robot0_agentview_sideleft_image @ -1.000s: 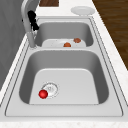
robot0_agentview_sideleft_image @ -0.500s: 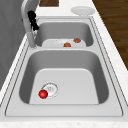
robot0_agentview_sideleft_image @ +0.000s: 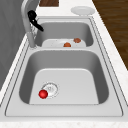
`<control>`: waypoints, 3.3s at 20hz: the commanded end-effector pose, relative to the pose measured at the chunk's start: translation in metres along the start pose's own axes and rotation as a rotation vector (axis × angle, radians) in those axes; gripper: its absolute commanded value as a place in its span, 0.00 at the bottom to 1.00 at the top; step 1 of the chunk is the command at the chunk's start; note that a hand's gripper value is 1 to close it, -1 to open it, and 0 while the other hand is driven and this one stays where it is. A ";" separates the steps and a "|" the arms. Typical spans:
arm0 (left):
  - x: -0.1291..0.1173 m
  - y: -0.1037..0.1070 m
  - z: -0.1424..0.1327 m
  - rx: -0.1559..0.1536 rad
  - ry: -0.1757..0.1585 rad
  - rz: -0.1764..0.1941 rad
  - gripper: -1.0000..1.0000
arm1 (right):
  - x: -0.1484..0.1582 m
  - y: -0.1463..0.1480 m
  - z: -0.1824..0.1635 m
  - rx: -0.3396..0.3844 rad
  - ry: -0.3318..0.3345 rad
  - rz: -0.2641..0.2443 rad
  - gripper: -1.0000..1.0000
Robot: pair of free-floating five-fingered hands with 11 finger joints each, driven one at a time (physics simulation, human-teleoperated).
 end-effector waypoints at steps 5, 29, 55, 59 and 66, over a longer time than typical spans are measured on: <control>0.000 0.000 0.000 0.000 0.000 0.000 0.50 | 0.008 -0.022 0.007 0.065 -0.037 0.074 0.00; 0.000 0.000 0.000 0.000 0.000 0.000 0.50 | -0.001 -0.030 -0.002 0.350 -0.217 0.270 0.00; 0.000 0.000 0.000 0.000 0.000 0.000 0.50 | -0.031 -0.027 -0.022 0.326 -0.493 0.150 0.00; 0.000 0.000 0.000 0.000 0.000 0.000 0.50 | -0.022 -0.024 -0.018 0.304 -0.490 0.161 1.00; 0.000 0.000 0.000 0.000 0.000 0.000 0.50 | -0.022 -0.024 -0.021 0.215 -0.432 0.092 1.00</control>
